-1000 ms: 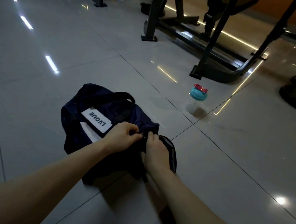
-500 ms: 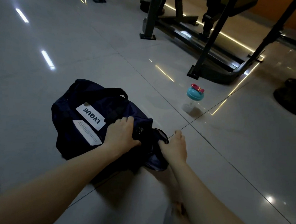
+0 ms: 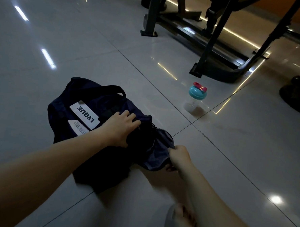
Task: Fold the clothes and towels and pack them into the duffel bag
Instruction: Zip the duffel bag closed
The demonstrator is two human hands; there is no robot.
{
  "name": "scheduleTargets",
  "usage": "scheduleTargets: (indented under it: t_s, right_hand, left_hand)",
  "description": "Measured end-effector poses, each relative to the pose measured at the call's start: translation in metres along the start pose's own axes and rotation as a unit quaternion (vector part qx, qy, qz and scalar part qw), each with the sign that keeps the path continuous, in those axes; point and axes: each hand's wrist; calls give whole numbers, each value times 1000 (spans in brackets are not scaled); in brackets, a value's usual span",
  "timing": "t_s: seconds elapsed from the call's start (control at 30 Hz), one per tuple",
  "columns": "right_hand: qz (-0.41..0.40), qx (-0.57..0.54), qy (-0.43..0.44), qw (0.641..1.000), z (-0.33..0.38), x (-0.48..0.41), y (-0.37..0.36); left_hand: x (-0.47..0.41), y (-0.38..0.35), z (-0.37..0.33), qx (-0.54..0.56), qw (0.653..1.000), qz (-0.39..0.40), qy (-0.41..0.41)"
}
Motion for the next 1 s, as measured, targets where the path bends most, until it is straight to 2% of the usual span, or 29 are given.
scheduleTargets:
  t_s: [0.17, 0.27, 0.37, 0.47, 0.6, 0.7, 0.83, 1.0]
  right_hand:
    - [70, -27, -40, 996, 21, 18, 20]
    - [125, -10, -22, 992, 39, 37, 21]
    - [200, 34, 1, 979, 51, 53, 14]
    - [219, 35, -9, 975, 46, 62, 13]
    - [246, 15, -30, 969, 32, 74, 10]
    - [303, 22, -24, 952, 30, 81, 16]
    - [332, 11, -28, 943, 34, 84, 19]
    - [247, 17, -22, 969, 34, 80, 2]
  left_hand:
    - [3, 28, 21, 37, 997, -6, 67]
    - [10, 33, 15, 69, 988, -9, 140]
    - [17, 27, 3, 68, 982, 15, 173]
    - [28, 23, -5, 38, 988, 33, 146]
    - [45, 27, -30, -109, 989, 59, 75]
    - [50, 33, -31, -181, 977, 61, 93]
    - [50, 23, -3, -167, 980, 47, 103]
    - [60, -14, -14, -126, 989, -76, -22]
Point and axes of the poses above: each hand's wrist, its own x-axis away from the middle knuckle, its own y-axis out of the back of the hand, z = x × y, and after that the axes turned 14 degrees about y, right-handed
